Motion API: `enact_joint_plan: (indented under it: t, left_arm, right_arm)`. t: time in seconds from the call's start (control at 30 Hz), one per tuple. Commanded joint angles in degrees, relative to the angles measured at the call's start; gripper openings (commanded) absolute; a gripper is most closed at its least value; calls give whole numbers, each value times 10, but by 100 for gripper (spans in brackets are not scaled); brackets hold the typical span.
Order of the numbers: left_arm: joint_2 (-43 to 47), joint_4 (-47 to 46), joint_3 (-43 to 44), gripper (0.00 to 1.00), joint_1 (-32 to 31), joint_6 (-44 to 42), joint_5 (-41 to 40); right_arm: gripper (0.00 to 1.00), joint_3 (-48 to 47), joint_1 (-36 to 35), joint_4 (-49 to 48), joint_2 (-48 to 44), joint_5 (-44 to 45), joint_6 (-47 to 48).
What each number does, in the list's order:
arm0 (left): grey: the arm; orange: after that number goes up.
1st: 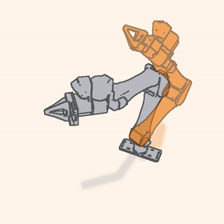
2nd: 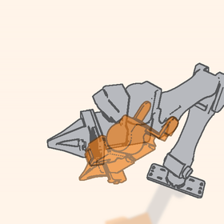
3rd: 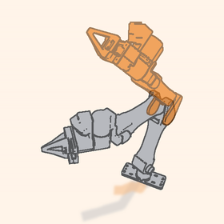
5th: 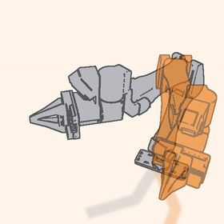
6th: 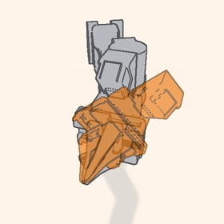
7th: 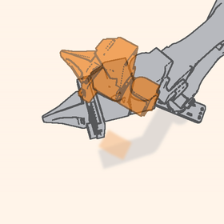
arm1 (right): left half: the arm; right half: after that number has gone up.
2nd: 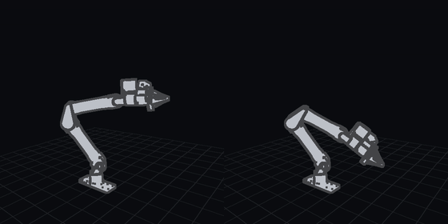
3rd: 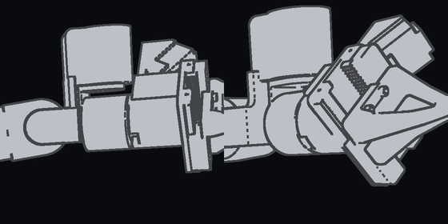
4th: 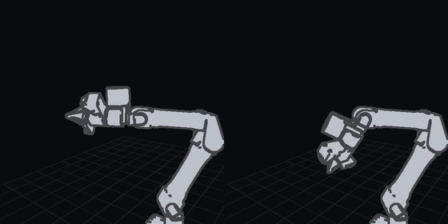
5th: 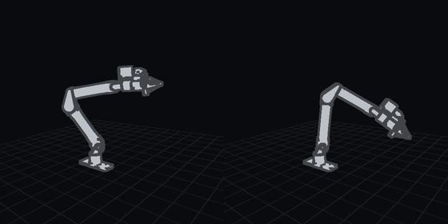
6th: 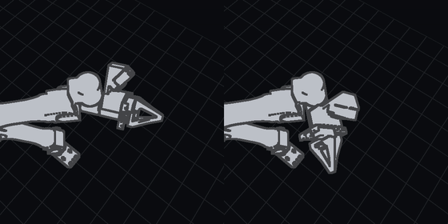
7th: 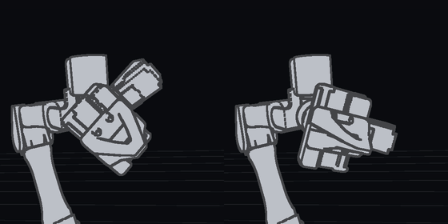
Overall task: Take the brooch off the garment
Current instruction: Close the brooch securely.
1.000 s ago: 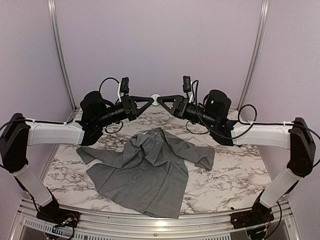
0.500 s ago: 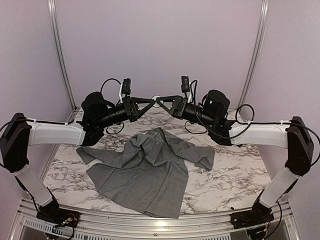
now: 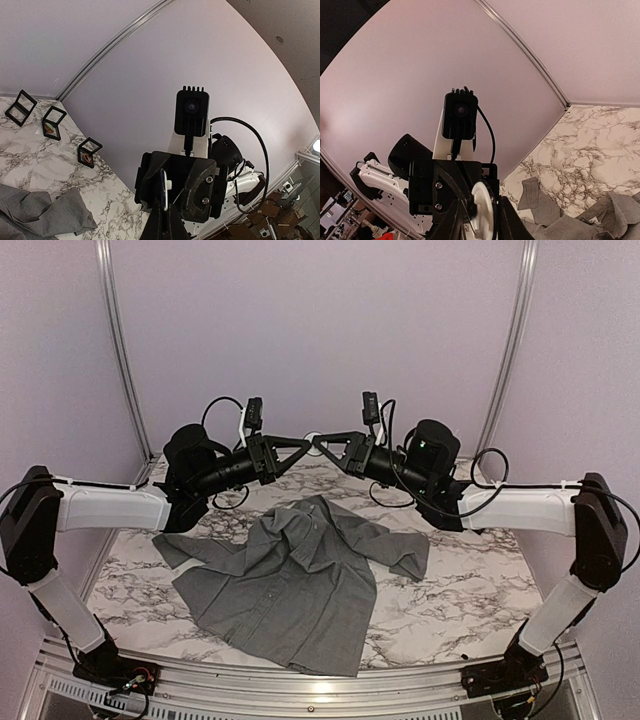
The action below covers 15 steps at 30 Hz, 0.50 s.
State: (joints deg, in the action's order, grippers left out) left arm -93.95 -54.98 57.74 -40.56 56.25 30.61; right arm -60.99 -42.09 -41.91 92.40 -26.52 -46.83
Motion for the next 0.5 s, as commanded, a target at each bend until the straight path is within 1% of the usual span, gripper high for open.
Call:
enact_joint_plan:
  t: [0.0, 0.07, 0.17, 0.4, 0.47]
  left_arm:
    - [8, 1, 1, 0, -3, -17, 6]
    - [10, 2, 1, 0, -4, -22, 5]
    - [15, 7, 0, 0, -6, -30, 3]
    - [20, 22, -2, 0, -6, -39, -2]
    - [20, 23, -4, 0, -6, -38, -5]
  right_arm:
    - [22, -5, 4, -16, 7, -2, -6]
    - [17, -5, 3, -16, 8, -1, -8]
    - [15, -5, 4, -16, 10, -1, -10]
    - [17, -12, 4, -20, 16, -12, -12]
    - [19, -15, 3, -16, 14, -12, -9]
